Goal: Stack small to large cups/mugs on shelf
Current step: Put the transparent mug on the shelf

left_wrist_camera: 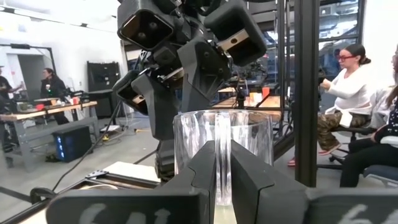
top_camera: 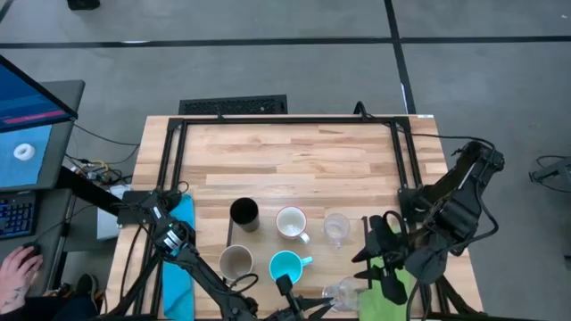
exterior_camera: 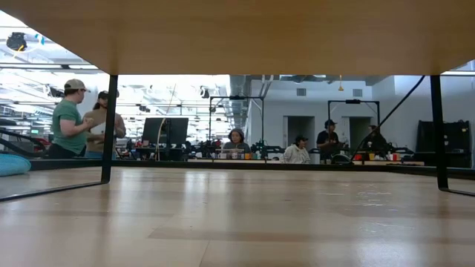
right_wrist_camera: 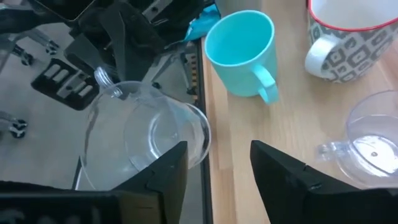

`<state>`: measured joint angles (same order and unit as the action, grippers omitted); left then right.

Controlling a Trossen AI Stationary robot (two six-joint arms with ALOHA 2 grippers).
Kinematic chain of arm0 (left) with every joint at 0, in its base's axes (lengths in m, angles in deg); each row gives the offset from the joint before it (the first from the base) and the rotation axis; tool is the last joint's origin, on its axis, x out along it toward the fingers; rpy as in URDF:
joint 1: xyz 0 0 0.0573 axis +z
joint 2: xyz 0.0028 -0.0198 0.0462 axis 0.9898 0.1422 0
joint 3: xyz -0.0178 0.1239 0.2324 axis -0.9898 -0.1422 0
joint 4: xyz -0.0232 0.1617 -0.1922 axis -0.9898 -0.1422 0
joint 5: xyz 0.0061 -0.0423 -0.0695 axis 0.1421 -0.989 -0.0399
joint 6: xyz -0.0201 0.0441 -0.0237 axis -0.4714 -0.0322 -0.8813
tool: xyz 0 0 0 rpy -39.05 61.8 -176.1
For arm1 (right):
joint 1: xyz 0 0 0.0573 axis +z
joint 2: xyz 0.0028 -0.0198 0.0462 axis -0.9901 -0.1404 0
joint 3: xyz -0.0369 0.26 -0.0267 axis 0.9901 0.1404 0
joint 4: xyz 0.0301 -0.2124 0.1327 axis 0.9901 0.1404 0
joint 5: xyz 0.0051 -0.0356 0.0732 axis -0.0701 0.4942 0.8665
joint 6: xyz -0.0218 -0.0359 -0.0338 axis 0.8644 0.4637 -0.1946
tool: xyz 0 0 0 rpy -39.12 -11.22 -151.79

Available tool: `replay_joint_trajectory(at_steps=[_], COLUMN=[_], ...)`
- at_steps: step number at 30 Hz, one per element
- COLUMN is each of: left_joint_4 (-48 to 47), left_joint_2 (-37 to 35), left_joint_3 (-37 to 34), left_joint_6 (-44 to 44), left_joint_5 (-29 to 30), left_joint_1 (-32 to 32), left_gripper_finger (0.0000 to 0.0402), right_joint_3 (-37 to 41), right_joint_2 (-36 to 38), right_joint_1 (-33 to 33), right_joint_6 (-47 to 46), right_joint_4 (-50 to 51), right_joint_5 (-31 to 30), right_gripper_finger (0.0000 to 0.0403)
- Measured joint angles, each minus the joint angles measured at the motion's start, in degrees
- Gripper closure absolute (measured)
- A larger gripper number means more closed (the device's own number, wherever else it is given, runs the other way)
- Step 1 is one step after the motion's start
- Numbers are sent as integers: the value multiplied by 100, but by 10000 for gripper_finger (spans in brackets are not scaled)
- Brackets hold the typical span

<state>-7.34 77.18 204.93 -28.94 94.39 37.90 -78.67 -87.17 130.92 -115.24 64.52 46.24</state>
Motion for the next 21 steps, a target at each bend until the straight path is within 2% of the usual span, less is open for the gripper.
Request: replay_joint_trajectory(at_steps=[11,14,21], left_joint_4=[-9,-20,-26], left_joint_2=[0,0,0], left_joint_3=[0,0,0], left_joint_6=[96,96,96], left_joint_5=[-98,-92,49], left_joint_1=[40,66,79], left_gripper_finger=[384,383,384], right_joint_3=[-1,-1,-16], right_joint_2=[-52,-16,448], right_joint_1=[11,-6,92], right_joint_6=[-29,-12,-177], right_joint_4=[-23,54,40], right_joint_5=[181,422,-6], right_gripper_finger=[210,211,211])
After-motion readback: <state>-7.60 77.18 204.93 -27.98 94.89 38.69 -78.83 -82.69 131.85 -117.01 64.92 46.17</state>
